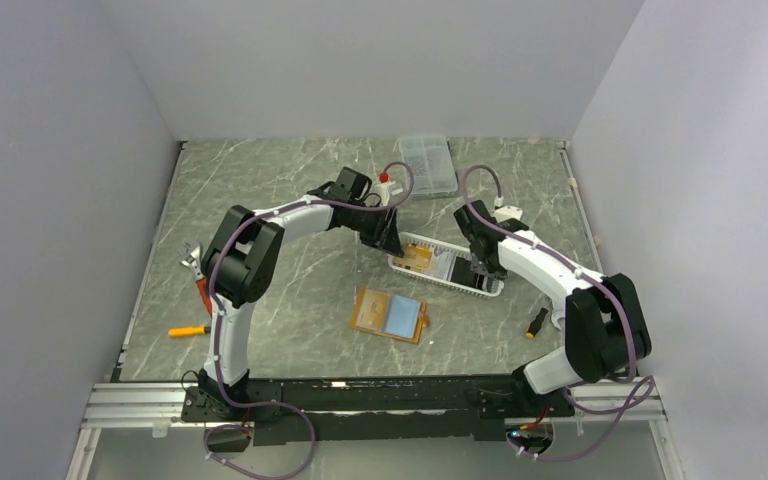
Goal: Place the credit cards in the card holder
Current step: Pick up the credit card from the storage box.
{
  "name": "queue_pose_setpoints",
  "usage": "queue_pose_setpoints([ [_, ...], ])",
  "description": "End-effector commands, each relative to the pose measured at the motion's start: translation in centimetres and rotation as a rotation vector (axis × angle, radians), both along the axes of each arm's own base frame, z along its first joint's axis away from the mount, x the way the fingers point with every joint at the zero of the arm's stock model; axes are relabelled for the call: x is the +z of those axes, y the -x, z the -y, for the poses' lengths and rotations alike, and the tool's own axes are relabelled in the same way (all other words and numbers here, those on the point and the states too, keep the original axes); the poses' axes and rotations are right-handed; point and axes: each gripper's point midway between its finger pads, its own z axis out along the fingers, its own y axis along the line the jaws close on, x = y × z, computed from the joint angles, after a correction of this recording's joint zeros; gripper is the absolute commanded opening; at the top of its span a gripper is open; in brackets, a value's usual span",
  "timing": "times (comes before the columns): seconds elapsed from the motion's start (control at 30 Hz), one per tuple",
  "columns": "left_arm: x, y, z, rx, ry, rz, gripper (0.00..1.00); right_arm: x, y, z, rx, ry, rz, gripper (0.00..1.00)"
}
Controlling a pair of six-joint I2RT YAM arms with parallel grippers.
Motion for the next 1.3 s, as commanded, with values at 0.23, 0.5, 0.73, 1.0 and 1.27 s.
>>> queue_pose_setpoints([
  [0.23,-1.9,-2.5,-2.0,0.058,-0.126,0.064,0.42,-0.3,4.9,3.5,-0.035,0.095,-0.17,0.34],
  [0.5,-2.1,-3.3,-2.3,0.07,-0.149,0.094,0.42,-1.4,4.3,2.8,-0.023,0.052,-0.158,0.33],
  [0.73,-2.0,-4.5,-3.4,0.102,-0.158,0.106,0.42,-1.7,4.2,2.8,-0.046,0.036,-0.146,0.27],
  [1.0,-1.2,-4.9,-3.5,0.108,-0.147,0.12,0.42,-2.9,4.8,2.2,-0.06,-0.013,-0.157,0.37],
  [1.27,0.8,-5.3,-3.6,0.116,-0.108,0.126,0.42,-4.0,5.7,1.8,-0.087,-0.055,-0.171,0.34],
])
